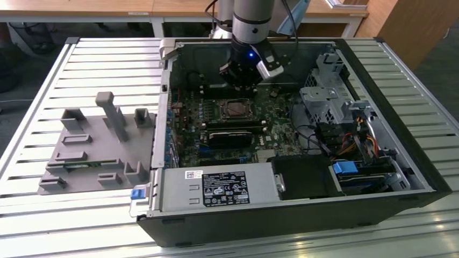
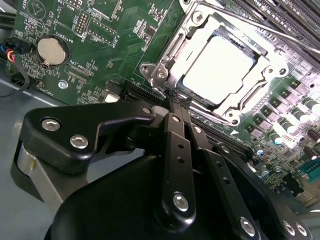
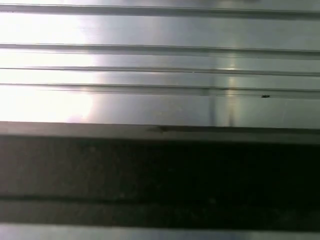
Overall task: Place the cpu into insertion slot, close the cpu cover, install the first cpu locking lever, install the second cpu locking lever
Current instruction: 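Install the first cpu locking lever, then install the second cpu locking lever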
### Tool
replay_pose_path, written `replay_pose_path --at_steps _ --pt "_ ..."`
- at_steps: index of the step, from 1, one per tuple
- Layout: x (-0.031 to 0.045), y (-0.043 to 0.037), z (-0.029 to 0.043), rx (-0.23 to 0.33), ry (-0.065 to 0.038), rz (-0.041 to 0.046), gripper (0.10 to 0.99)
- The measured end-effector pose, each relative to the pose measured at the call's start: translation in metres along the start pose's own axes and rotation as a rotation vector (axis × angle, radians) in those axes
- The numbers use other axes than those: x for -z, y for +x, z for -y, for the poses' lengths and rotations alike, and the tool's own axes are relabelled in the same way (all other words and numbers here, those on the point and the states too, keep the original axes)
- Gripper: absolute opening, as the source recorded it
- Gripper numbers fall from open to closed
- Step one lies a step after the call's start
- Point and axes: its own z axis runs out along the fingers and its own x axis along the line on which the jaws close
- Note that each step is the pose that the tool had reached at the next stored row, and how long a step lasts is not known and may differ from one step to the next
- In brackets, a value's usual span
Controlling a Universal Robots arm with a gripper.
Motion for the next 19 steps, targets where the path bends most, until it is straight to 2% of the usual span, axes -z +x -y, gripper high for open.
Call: replay_pose_path --at_steps 11,19 --pt "0.0001 -0.0007 0.0042 0.000 0.000 0.0000 0.106" --pt "0.0002 -0.0009 0.0098 0.000 0.000 -0.0001 0.106"
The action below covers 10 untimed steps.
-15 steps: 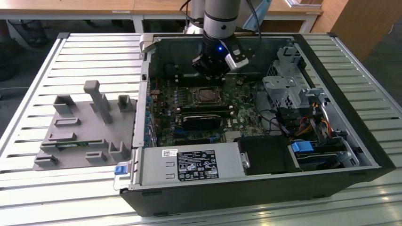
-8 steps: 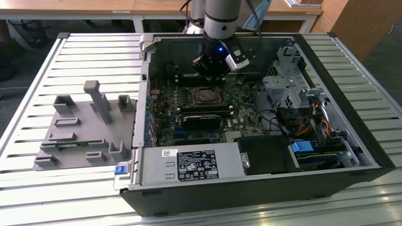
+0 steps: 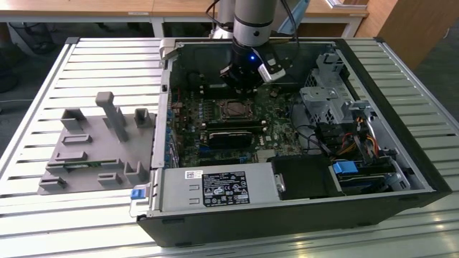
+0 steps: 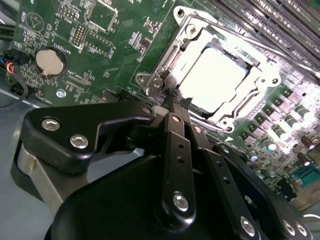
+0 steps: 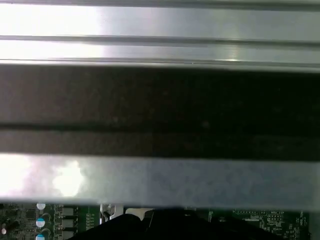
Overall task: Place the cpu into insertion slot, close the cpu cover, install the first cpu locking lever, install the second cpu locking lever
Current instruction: 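Install the second cpu locking lever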
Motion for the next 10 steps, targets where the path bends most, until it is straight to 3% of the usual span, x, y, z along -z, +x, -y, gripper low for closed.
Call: replay_pose_path --at_steps 6,10 --pt "0.0003 0.0000 0.0048 0.000 0.000 0.0001 0.106" --pt "0.0067 0.0000 0.0047 0.000 -0.001 0.0001 0.106"
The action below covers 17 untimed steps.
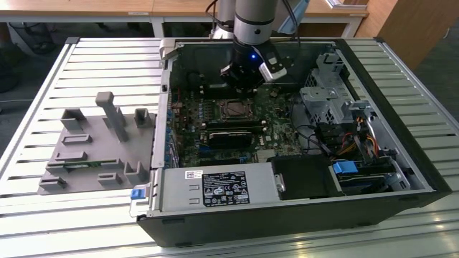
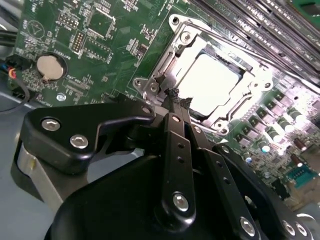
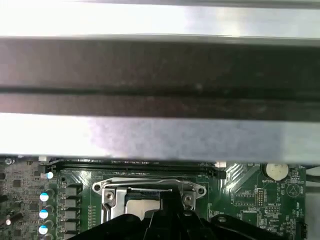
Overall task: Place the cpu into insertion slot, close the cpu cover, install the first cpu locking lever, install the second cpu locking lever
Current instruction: 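Install the second cpu locking lever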
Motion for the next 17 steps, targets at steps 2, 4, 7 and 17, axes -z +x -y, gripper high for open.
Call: replay_pose_path --at_steps 2,4,7,17 --pt "0.0057 0.0000 -0.0001 0.000 0.000 0.0000 0.106" --pt "0.0113 0.0000 -0.0003 0.000 0.000 0.0000 0.106" --pt "0.0145 0.0000 -0.0002 0.000 0.000 0.0000 0.106" --pt "0.0150 0.0005 0.0210 0.000 0.000 0.0000 0.106"
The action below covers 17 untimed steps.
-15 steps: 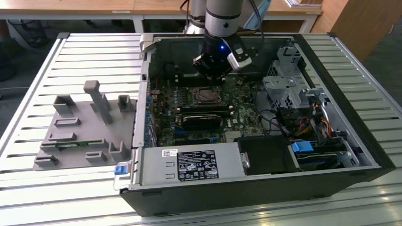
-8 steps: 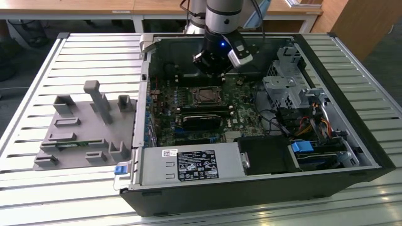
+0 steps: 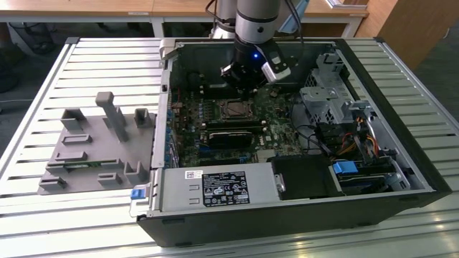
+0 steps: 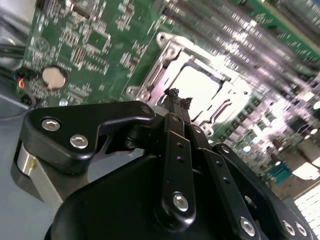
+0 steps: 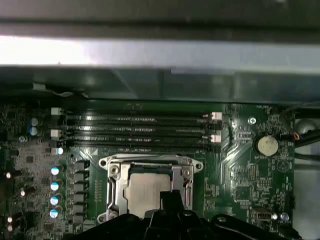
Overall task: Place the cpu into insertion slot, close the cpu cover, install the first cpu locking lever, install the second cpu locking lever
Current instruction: 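Install the second cpu locking lever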
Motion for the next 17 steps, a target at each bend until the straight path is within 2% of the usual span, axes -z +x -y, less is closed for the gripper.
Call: replay_pose_path --at_steps 2,10,16,17 --pt "0.0001 0.0000 0.0041 0.000 0.000 0.0000 0.106" --pt "0.0060 0.0001 0.0075 0.000 0.000 0.0002 0.106" --pt "0.0064 0.0009 0.0227 0.000 -0.002 0.0001 0.106" --pt "0.0064 0.0009 0.0247 0.000 -0.008 0.0002 0.106"
